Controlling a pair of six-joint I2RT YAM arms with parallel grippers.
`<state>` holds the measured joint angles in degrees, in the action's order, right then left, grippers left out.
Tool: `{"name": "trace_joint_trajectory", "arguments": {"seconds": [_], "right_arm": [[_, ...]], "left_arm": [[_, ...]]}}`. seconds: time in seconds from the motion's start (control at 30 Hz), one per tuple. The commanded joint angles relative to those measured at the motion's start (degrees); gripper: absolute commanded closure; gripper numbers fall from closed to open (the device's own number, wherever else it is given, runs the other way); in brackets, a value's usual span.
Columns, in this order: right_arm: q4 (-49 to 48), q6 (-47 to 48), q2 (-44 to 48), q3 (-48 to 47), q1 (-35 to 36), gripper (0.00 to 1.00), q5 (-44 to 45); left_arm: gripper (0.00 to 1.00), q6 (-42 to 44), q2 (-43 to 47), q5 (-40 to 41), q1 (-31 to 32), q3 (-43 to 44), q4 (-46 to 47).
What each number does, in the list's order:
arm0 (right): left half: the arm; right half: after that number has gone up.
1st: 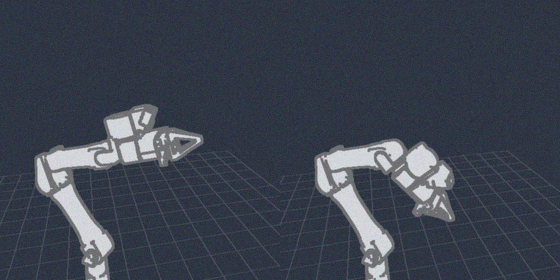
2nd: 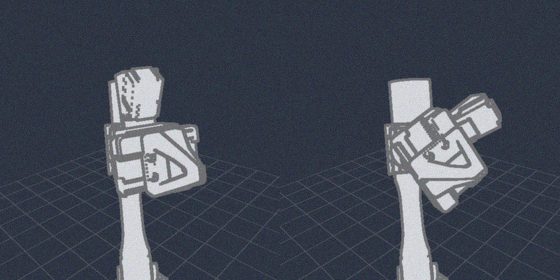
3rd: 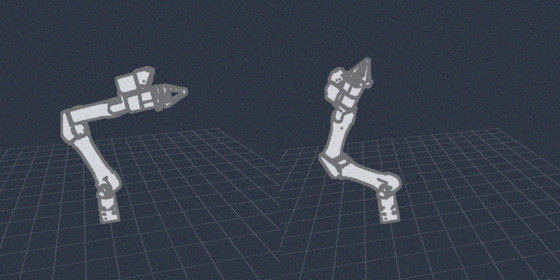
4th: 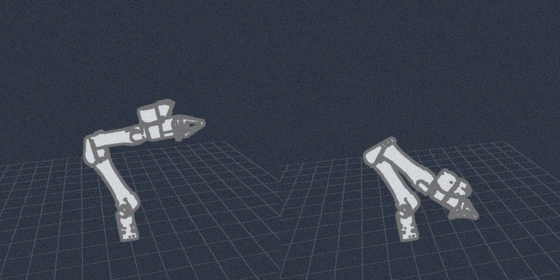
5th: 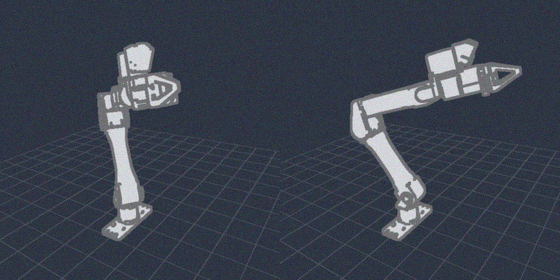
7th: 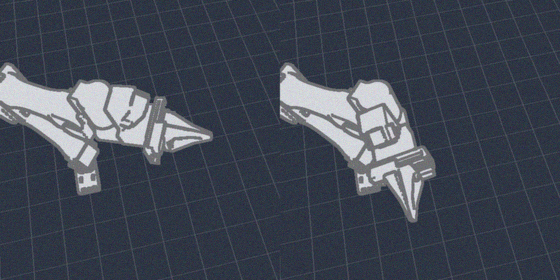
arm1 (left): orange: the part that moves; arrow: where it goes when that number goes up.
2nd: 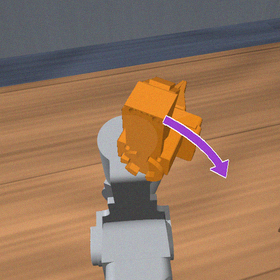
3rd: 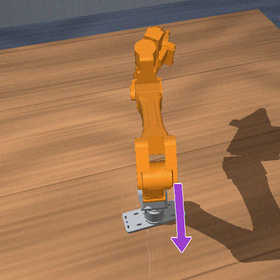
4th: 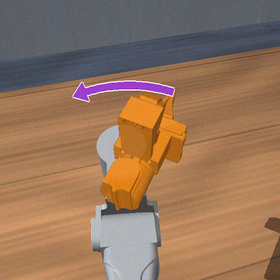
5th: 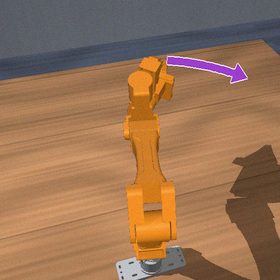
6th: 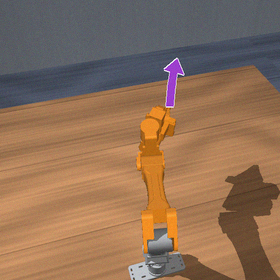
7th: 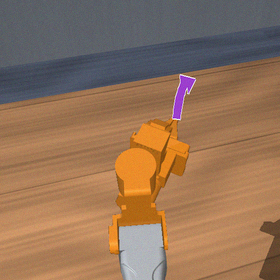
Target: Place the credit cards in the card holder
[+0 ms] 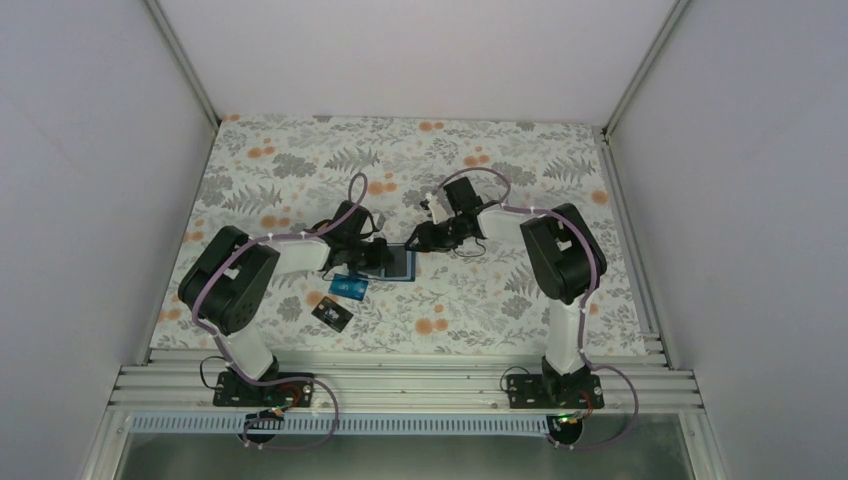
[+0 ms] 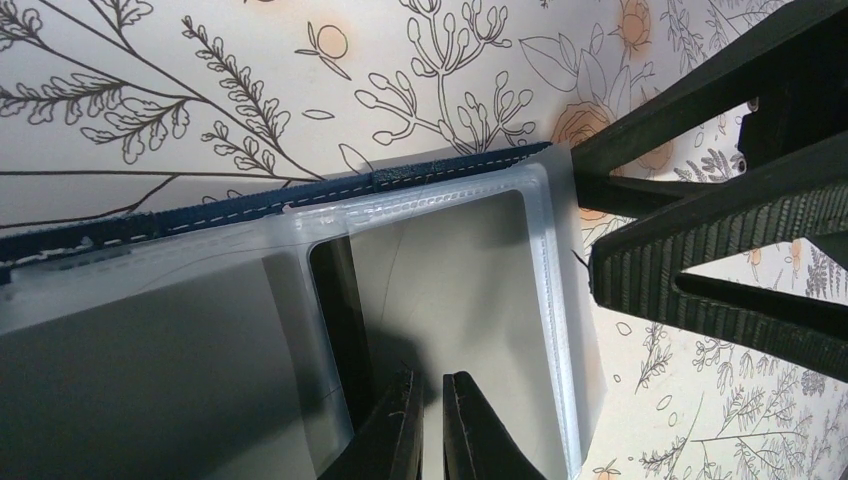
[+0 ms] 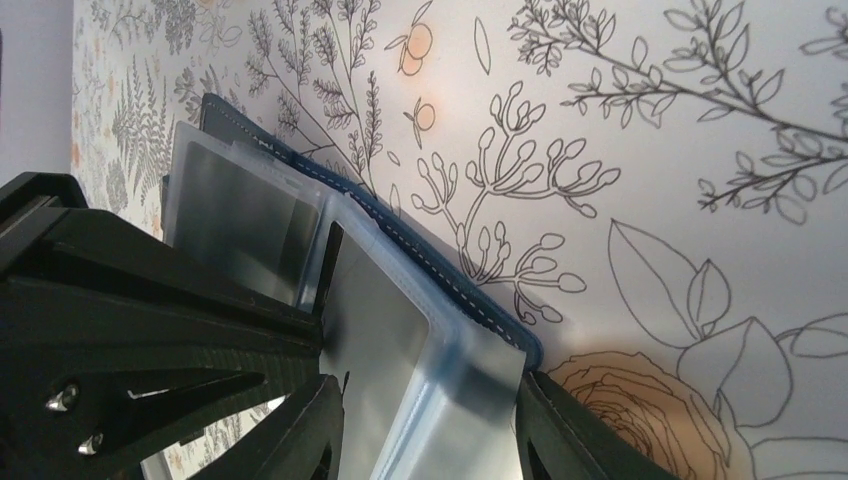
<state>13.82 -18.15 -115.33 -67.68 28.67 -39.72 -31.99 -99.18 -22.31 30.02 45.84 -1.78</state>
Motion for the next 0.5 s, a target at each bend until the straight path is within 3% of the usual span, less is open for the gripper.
{"name": "trace_joint_trajectory", "arguments": {"seconds": [0.0,0.47], "right_arm": [[0.4,0.8,0.9,2.6,0.2,0.55,-2.9],[0.3,-0.5,4.4,4.3,0.3,0.63,-4.8]], "left_arm": [[0.91,-0.2,-0.8,0.9,0.7,-1.9,-4.4],[0.91,-0.6,-0.5,1.2,1.3,-2.2,-4.5]]}}
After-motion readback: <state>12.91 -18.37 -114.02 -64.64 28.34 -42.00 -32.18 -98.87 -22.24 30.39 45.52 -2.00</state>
